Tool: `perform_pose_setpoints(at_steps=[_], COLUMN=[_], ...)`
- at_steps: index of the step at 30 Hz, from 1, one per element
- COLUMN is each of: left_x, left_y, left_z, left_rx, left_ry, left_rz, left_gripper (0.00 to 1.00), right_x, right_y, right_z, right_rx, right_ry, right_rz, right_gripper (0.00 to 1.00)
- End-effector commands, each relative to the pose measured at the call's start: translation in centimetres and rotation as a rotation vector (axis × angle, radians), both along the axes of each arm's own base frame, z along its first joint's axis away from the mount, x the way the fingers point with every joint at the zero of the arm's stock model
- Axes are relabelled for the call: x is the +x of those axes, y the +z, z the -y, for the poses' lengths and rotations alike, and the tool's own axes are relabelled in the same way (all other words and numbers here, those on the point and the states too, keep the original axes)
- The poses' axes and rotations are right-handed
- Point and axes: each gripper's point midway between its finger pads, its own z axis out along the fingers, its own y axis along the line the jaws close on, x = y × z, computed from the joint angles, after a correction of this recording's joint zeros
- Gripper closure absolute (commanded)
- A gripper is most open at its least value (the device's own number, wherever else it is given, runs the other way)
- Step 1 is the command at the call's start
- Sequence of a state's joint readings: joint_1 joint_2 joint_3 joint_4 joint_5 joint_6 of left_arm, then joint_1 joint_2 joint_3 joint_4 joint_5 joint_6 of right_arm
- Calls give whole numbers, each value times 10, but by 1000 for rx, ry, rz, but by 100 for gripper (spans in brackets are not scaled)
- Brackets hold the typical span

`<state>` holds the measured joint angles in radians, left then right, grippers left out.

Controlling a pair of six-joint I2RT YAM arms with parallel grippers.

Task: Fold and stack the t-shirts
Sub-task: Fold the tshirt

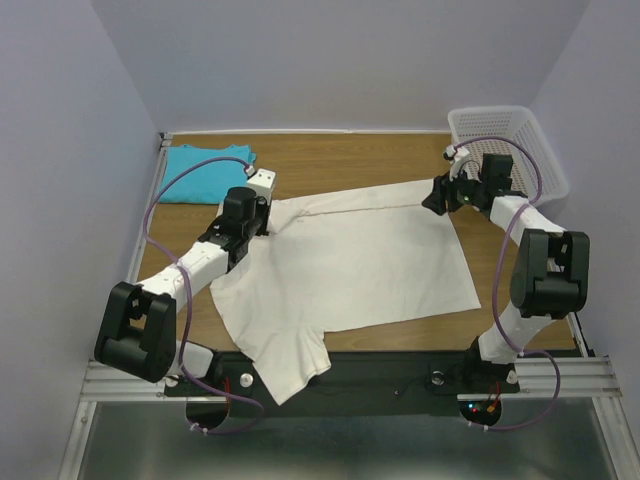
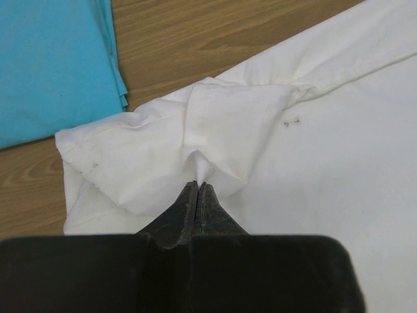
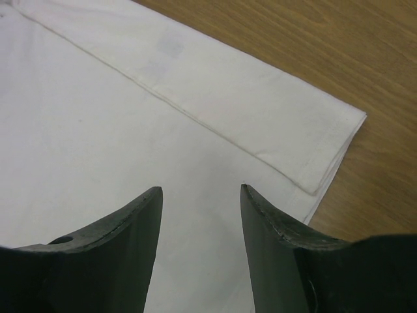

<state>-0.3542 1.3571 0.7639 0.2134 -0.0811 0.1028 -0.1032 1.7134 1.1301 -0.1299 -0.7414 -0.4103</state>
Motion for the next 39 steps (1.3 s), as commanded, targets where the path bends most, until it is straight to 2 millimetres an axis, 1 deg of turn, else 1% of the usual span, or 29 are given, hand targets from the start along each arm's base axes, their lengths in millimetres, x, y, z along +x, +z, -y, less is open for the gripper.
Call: perform_pose_setpoints(at_steps=[1,9,16,20,26,30,39], left_x=[8,3,1,-3,-11,-14,-18], left_y=[20,14,12,5,0,0,6], left_z=[11,14,16,16,16,18,30], left_rx=[-58,-64,-74,-83,-90,-101,-144], left_ry=[7,20,30,54,51,48,33], left_rz=[30,2,-22,-49,-66,-71,-68], left_gripper=[100,100,100,100,100,100,100], right_x=[-3,-4,-5,-5,-5,-5,-6], right_y=[22,21,21,20,20,19,17], right_z=[-5,-6,-6,-6,-6,-5,-6], right_rx=[14,18,18,20,21,20,21], right_ry=[15,15,15,14,12,11,12], right_rz=[57,49,49,47,44,44,37], right_gripper=[43,43,43,43,43,43,42])
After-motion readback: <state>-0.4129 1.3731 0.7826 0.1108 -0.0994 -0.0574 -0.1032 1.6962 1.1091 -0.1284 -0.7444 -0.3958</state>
